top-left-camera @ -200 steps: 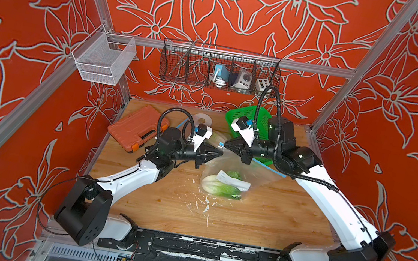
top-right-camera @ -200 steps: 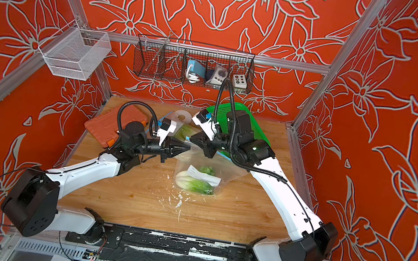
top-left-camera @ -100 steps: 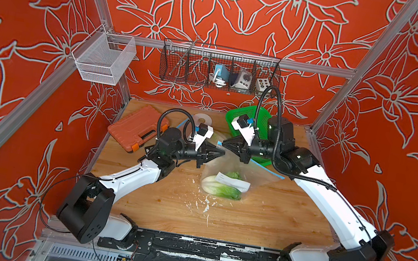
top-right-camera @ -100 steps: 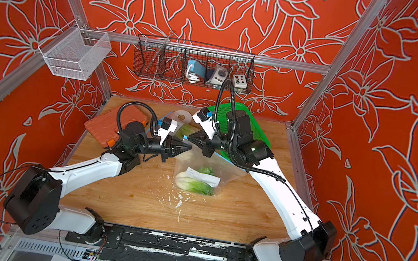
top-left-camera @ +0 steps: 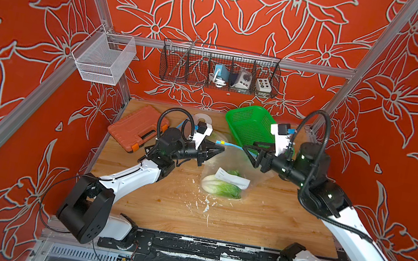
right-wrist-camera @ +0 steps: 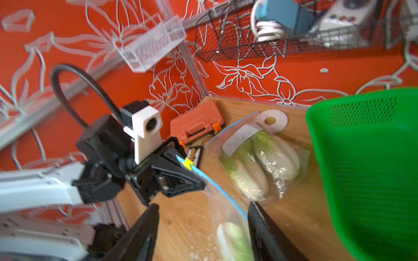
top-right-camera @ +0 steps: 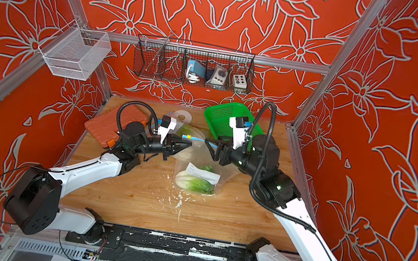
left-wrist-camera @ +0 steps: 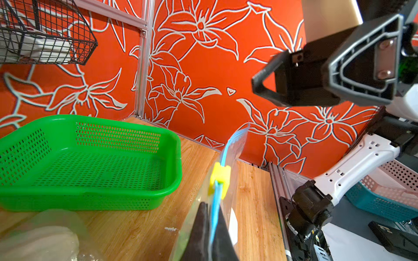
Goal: Open the zip-top bag and take out the chinese cabbages
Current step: Adjust the zipper food storage bag at the center of the board.
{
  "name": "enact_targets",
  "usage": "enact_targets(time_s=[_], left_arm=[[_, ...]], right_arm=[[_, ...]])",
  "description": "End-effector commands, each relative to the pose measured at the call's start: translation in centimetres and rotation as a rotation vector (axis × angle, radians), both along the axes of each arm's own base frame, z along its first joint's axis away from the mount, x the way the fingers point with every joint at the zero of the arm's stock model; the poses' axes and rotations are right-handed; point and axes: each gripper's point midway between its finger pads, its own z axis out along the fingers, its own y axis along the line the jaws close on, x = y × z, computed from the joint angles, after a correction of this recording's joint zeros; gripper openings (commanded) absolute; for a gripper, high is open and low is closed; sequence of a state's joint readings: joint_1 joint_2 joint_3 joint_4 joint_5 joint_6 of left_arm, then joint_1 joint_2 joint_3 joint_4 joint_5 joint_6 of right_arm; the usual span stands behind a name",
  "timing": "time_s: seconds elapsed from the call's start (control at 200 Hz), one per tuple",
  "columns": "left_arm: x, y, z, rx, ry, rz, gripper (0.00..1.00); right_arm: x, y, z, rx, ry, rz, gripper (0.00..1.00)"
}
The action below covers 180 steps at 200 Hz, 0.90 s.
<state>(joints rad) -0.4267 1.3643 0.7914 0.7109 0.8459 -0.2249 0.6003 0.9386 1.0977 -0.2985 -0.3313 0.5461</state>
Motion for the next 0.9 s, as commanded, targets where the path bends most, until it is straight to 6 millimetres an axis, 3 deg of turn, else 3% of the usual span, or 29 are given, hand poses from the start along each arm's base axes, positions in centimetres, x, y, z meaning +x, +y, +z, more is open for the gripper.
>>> enact_targets(time_s=[0.0,0.235,0.43,0.641,0.896], left_arm=[[-0.4,0.0,1.2,-0.009,-0.048,0.003,0.00],[-1.5,-0.2,0.8,0.035,-0.088,-0.009,0.00],[-2.9,-0.4,0.9,0.064,-0.139,-0.033,0.00],[-3.9,-1.1,-0.1,0.113,-0.170,-0.066,0.00],[-5.2,-2.5,0.2,0.112,-0.200,-0.102,0.00]], right_arm=[[0.9,-0.9,-3.0,0.191,0.267,-0.148,0.62],[2.9,0.5,-3.1,0.248,0.353,-0.169,0.65],[5.6,0.0,-3.9,0.234,0.405,-0.242,0.66],[6.3,0.9,-3.3,0.246,0.420,-0.220,0.68],[5.4,0.8,-6.2,0.029,0.493,-0.198,0.65]])
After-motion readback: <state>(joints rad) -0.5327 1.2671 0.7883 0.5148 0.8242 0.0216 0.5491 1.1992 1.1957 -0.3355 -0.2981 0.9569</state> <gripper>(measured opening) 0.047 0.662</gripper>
